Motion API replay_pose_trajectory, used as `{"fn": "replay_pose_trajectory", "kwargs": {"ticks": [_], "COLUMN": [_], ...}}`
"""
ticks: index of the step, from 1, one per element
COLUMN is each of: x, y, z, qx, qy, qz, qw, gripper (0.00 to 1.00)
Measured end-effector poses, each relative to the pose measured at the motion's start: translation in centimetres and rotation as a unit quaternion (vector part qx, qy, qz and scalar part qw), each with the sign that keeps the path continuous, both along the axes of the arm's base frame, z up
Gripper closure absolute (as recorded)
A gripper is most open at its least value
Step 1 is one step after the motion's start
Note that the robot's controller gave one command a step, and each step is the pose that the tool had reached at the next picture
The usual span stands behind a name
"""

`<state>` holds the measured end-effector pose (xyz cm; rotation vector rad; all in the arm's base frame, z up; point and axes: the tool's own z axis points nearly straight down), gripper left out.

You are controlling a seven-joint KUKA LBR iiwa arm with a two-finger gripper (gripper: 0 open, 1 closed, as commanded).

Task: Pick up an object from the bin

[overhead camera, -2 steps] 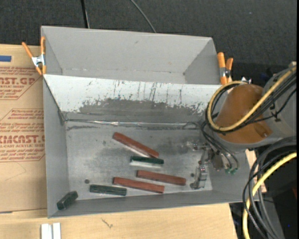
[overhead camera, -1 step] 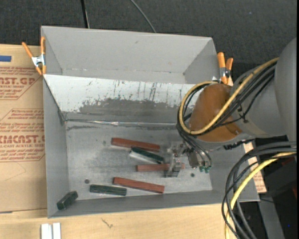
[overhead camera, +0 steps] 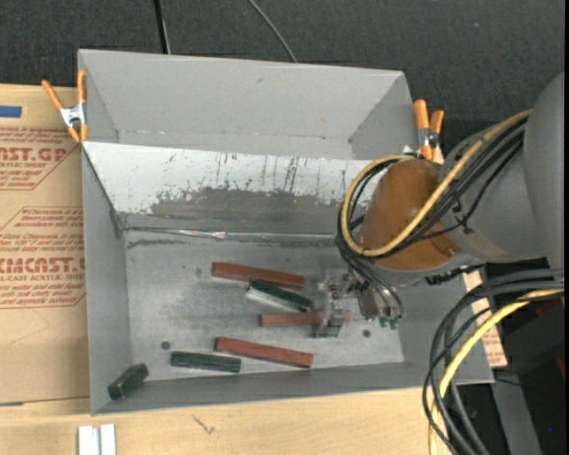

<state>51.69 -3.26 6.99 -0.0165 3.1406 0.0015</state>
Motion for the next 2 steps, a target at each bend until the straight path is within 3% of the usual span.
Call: {"fn": "replay_pose_trajectory", "kwargs": {"ticks": [1,2], "x": [0.0,0.3], "y": [0.0,-0.6], "z": [0.0,13.1], "qx": [0.000,0.000], "qy": [0.0000,-0.0005], "qz": [0.000,-0.001], "qw": [1.0000,1.0000], "gripper": [1.00,1.00]}}
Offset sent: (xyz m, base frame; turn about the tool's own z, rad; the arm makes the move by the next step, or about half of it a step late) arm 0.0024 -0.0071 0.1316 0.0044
